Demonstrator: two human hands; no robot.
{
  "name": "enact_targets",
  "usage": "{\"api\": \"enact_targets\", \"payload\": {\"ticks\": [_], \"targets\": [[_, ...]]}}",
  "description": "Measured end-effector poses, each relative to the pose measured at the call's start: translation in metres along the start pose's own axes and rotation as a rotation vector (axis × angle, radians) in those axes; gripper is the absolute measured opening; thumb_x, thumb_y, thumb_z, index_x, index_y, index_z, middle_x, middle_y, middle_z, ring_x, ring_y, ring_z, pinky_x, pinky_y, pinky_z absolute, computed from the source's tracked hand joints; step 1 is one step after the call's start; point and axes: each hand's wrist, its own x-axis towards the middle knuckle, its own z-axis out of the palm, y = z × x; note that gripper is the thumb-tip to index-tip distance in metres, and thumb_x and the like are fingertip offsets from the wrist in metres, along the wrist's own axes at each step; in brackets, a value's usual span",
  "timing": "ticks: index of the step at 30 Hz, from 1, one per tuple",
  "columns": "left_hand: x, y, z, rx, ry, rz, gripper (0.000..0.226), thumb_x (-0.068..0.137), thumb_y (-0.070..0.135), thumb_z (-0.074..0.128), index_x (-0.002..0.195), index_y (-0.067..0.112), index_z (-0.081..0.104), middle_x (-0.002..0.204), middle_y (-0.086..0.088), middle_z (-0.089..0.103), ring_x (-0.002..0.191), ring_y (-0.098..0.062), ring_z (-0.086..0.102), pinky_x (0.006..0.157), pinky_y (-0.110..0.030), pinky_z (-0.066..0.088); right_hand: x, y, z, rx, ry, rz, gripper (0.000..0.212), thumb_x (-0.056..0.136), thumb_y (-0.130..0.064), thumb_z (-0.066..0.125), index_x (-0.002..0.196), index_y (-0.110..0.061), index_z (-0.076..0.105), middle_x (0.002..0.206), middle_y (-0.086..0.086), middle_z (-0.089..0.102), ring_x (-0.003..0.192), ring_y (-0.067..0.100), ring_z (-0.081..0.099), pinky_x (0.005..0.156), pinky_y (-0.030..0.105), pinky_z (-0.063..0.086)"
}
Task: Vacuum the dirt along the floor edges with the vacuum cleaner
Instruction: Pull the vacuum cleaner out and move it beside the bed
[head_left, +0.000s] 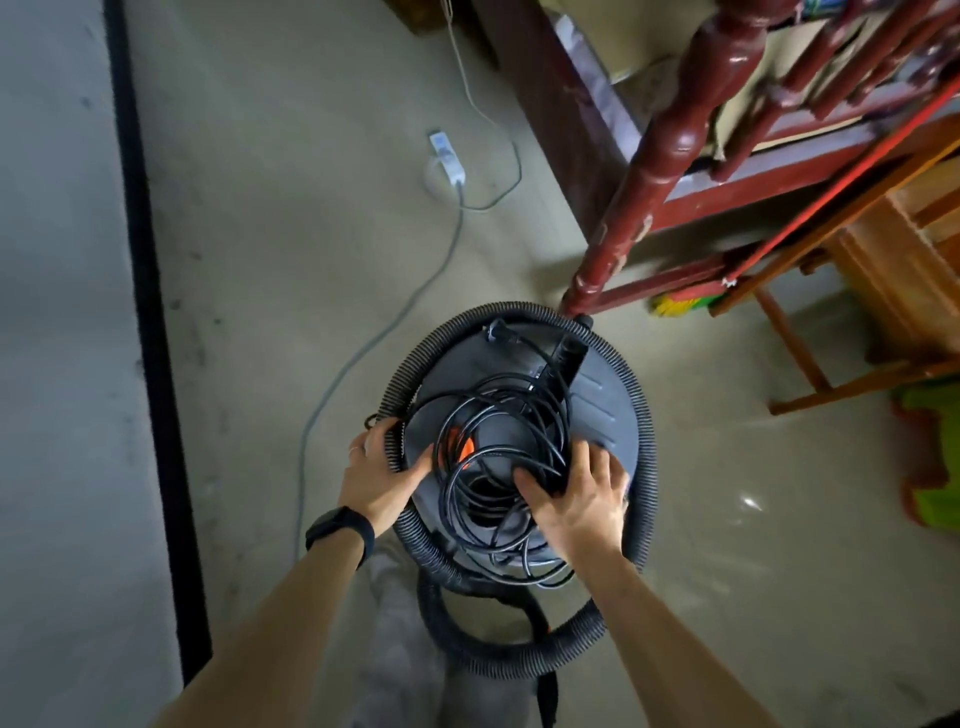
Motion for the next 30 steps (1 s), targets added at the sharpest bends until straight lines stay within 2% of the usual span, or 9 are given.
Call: {"api": "enact_targets", "payload": {"ticks": [6, 10, 13, 15, 17, 21, 26, 28, 30], "targets": [[0.011, -0.012, -0.024, -0.052, 0.031, -0.059, 0.093, 0.061, 0.085, 0.056, 0.140, 0.042, 0.031, 0.145, -0.003, 0.029, 0.122, -0.030, 0.049, 0.099, -0.044, 0.047, 0.023, -0.040, 0.008, -0.061, -0.041, -0.082, 0.080, 0.072, -0.083, 0.047, 0.135, -0.035, 0.035, 0.150, 0.000, 0.043, 0.144, 0.030, 0.024, 0.118, 0.061, 0.027], [0.020, -0.003, -0.030, -0.099, 0.028, -0.085, 0.099, 0.056, 0.090, 0.054, 0.137, 0.039, 0.032, 0.143, -0.007, 0.027, 0.118, -0.033, 0.050, 0.098, -0.044, 0.047, 0.051, -0.054, 0.000, -0.147, -0.052, -0.172, 0.087, 0.072, -0.086, 0.040, 0.139, -0.032, 0.041, 0.150, -0.001, 0.045, 0.146, 0.029, 0.022, 0.121, 0.056, 0.025], [0.030, 0.007, -0.025, -0.136, 0.030, -0.113, 0.100, 0.055, 0.091, 0.053, 0.136, 0.038, 0.031, 0.144, -0.009, 0.022, 0.118, -0.036, 0.048, 0.097, -0.048, 0.048, 0.077, -0.062, -0.008, -0.213, -0.072, -0.238, 0.086, 0.080, -0.083, 0.049, 0.146, -0.027, 0.041, 0.153, 0.000, 0.044, 0.147, 0.028, 0.019, 0.123, 0.053, 0.024], [0.037, 0.013, -0.022, -0.144, 0.029, -0.115, 0.098, 0.057, 0.087, 0.052, 0.138, 0.036, 0.032, 0.146, -0.010, 0.020, 0.126, -0.034, 0.038, 0.099, -0.049, 0.047, 0.093, -0.069, -0.013, -0.234, -0.068, -0.274, 0.083, 0.085, -0.076, 0.059, 0.148, -0.025, 0.042, 0.153, 0.000, 0.045, 0.147, 0.028, 0.020, 0.123, 0.053, 0.024], [0.045, 0.019, -0.022, -0.117, 0.013, -0.104, 0.097, 0.059, 0.086, 0.047, 0.141, 0.036, 0.033, 0.150, -0.011, 0.017, 0.132, -0.035, 0.030, 0.101, -0.048, 0.045, 0.107, -0.078, -0.017, -0.257, -0.080, -0.293, 0.082, 0.086, -0.074, 0.060, 0.150, -0.026, 0.040, 0.155, -0.001, 0.044, 0.148, 0.028, 0.019, 0.123, 0.054, 0.024], [0.064, 0.026, -0.034, -0.197, 0.056, -0.172, 0.096, 0.057, 0.090, 0.056, 0.132, 0.038, 0.029, 0.147, -0.007, 0.019, 0.121, -0.037, 0.046, 0.100, -0.050, 0.046, 0.132, -0.101, -0.018, -0.292, -0.094, -0.354, 0.080, 0.086, -0.076, 0.057, 0.150, -0.030, 0.041, 0.156, -0.005, 0.042, 0.149, 0.028, 0.019, 0.124, 0.052, 0.022], [0.096, 0.030, -0.050, -0.224, 0.115, -0.189, 0.091, 0.063, 0.083, 0.056, 0.134, 0.034, 0.029, 0.149, -0.013, 0.020, 0.124, -0.034, 0.042, 0.099, -0.044, 0.044, 0.164, -0.140, -0.011, -0.304, -0.117, -0.410, 0.088, 0.080, -0.083, 0.046, 0.149, -0.030, 0.041, 0.161, -0.004, 0.035, 0.148, 0.028, 0.018, 0.125, 0.051, 0.022], [0.110, 0.031, -0.054, -0.229, 0.122, -0.205, 0.088, 0.064, 0.082, 0.056, 0.135, 0.037, 0.028, 0.149, -0.012, 0.020, 0.122, -0.036, 0.044, 0.098, -0.044, 0.045, 0.179, -0.154, -0.009, -0.329, -0.148, -0.414, 0.085, 0.083, -0.081, 0.051, 0.150, -0.031, 0.038, 0.164, -0.002, 0.027, 0.149, 0.030, 0.017, 0.125, 0.052, 0.023], [0.125, 0.037, -0.062, -0.235, 0.125, -0.202, 0.089, 0.064, 0.085, 0.054, 0.136, 0.039, 0.028, 0.147, -0.015, 0.023, 0.122, -0.031, 0.042, 0.099, -0.045, 0.044, 0.198, -0.169, -0.011, -0.332, -0.163, -0.430, 0.082, 0.085, -0.079, 0.055, 0.149, -0.032, 0.037, 0.165, -0.001, 0.023, 0.149, 0.031, 0.015, 0.125, 0.053, 0.023]]}}
